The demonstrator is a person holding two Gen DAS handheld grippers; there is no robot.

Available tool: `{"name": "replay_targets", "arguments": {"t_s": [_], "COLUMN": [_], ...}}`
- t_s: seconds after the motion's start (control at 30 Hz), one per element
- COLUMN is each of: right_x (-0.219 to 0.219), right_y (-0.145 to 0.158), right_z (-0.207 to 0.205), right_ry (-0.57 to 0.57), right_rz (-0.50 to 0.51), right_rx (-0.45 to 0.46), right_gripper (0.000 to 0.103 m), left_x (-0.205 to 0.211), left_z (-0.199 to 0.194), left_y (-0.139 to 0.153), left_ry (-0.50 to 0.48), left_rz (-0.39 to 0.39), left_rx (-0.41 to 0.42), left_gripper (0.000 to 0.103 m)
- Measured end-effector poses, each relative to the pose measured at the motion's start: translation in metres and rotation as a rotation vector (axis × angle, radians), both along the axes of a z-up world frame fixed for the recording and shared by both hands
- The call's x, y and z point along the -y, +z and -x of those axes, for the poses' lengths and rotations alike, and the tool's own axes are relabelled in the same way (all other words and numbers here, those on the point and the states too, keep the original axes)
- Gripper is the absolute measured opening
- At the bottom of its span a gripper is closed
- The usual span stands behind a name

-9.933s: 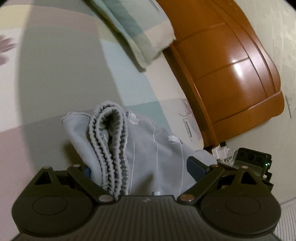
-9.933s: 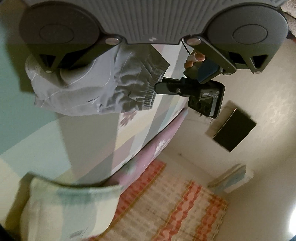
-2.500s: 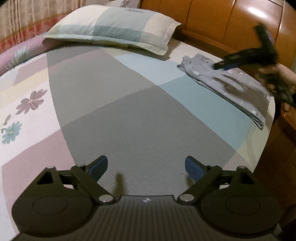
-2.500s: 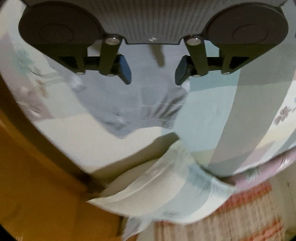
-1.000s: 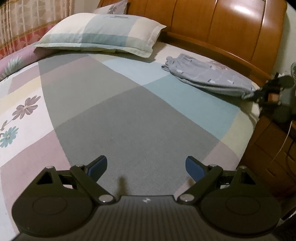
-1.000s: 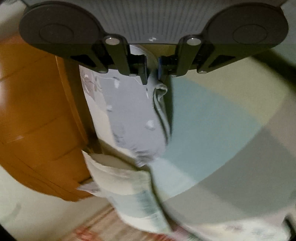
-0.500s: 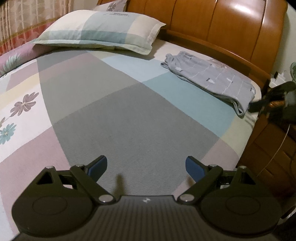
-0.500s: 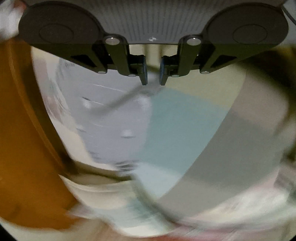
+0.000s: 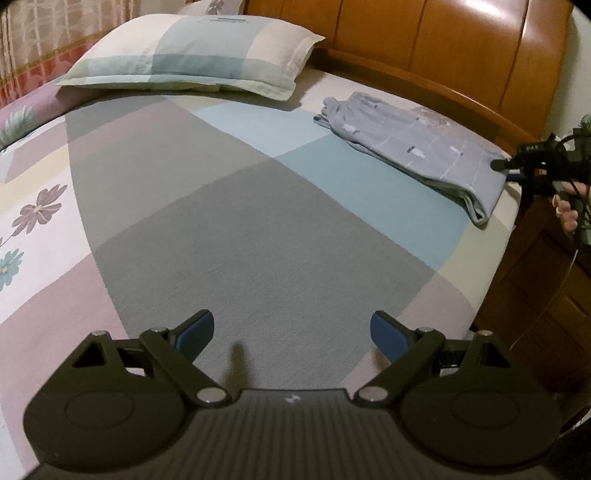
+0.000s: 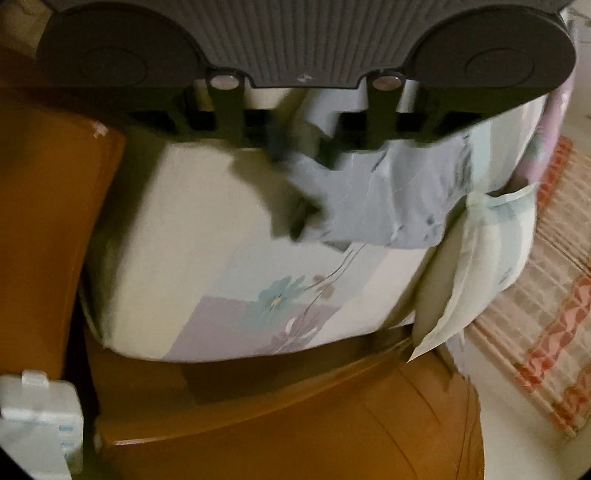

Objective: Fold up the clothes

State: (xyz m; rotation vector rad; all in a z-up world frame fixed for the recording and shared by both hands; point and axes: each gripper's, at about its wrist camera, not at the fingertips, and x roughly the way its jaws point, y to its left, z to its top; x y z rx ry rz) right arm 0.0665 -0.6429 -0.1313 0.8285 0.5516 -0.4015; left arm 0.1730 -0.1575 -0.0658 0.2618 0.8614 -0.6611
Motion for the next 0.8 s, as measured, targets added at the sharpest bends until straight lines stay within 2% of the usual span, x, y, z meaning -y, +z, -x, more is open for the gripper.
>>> {"name": "replay_targets", "arguments": {"t_s": [0.13,0.23,0.33,0.37,0.43,0.5,0.57,0.63,0.67,0.7,0.8], "right_x": [-0.002,-0.01,-0.037,-0.048,-0.065,-0.081,-0.091,-0.102,-0.113,-0.122,-0.134], "right_y": [0.014,0.019,0.04,0.047,0.055,0.051,0.035,0.016,0.014,0.016,0.027], "right_z": [0.001,-0.011,-0.014,-0.015,-0.021,-0.034,-0.047,-0.052,-0.049,-0.049,-0.041], "right_ry": [-0.013,0.008,-0.01,0.004,0.077,0.164,0.203,0.231,0.24,0.269,0.263], "right_rz": [0.128,0.207,0.415,0.478,0.504,0.492,0.455,0.401,0.437,0.459,0.457], "right_rx": [-0.039,-0.17,-0.252,-0.235,-0.178,-0.165,-0.192,-0.224,-0.218,-0.23,-0.178], "right_gripper": [0.013,0.023,0.025,0.029,0.038,0.039,0.039,0.046,0.056,0.059,0.058], "left_x": [0.002,0.001,0.0,0.0,0.0,0.0,-0.001,-0.004,-0.006,-0.008,-0.013], "left_z": [0.0,-0.001,-0.001,-0.002,-0.004,-0.006,-0.005,-0.004,-0.003,-0.003,-0.003], "left_y": [0.0,0.0,0.001,0.001,-0.001,-0.001,0.0,0.001,0.001,0.001,-0.002], "left_ry": [-0.008,-0.018,-0.017,-0.018,-0.014,-0.011,-0.008,-0.003,-0.001,0.0,0.0], "left_rz": [-0.004,0.001,-0.003,-0.003,-0.011,-0.024,-0.03,-0.03,-0.03,-0.033,-0.051], "left_rx": [0.005,0.005,0.014,0.015,0.016,0.027,0.04,0.044,0.04,0.037,0.039], "left_gripper": [0.092,0.092,0.092,0.092,0.092,0.092,0.092,0.092,0.092,0.092,0.092]}}
